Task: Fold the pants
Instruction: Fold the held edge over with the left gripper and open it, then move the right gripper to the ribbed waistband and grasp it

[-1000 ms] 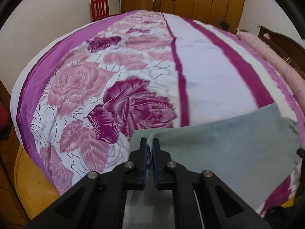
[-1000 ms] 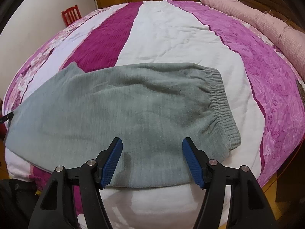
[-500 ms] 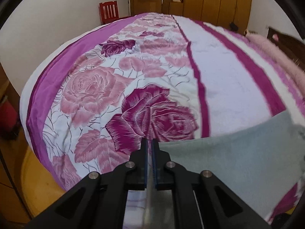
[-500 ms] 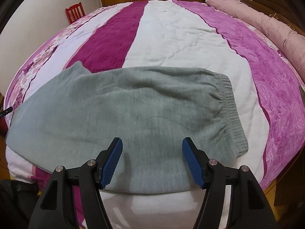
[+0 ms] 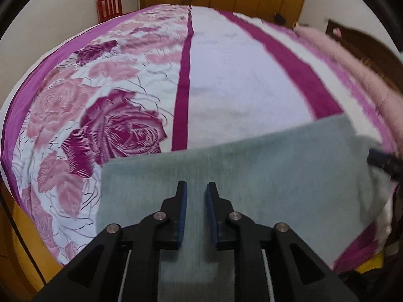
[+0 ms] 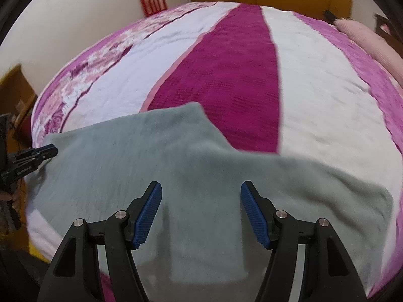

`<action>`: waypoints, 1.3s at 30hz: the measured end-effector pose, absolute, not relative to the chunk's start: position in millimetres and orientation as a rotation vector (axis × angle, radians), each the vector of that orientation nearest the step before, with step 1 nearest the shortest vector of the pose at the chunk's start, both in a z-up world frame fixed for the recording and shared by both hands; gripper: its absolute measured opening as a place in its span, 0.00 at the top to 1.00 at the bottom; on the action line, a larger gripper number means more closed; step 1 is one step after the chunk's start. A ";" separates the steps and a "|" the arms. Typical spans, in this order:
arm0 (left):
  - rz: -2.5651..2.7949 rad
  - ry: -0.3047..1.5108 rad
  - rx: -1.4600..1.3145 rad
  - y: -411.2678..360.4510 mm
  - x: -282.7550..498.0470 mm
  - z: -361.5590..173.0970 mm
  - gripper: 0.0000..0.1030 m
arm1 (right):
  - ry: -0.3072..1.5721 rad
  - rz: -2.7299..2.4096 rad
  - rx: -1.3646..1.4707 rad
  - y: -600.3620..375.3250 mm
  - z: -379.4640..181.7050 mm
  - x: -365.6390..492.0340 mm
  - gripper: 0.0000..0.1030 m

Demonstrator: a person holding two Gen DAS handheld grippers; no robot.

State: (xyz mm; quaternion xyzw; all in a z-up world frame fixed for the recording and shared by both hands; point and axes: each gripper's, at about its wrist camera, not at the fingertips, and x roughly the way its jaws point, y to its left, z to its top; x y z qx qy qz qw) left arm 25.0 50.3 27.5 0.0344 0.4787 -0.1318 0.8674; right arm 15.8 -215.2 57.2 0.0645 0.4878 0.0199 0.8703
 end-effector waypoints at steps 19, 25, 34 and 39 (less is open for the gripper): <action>-0.254 1.008 0.018 49.9 45.3 22.4 0.79 | 1.010 0.006 0.230 -222.4 52.7 51.3 0.35; -0.219 0.997 -0.026 52.3 34.6 37.1 0.58 | 0.937 -0.047 0.259 -246.5 82.5 14.4 0.35; -0.219 0.996 -0.038 49.6 12.8 52.5 0.48 | 0.906 -0.187 0.295 -291.8 97.8 -56.1 0.35; -0.204 1.000 -0.024 49.4 3.5 52.8 0.47 | 0.900 -0.292 0.363 -327.1 94.8 -94.9 0.35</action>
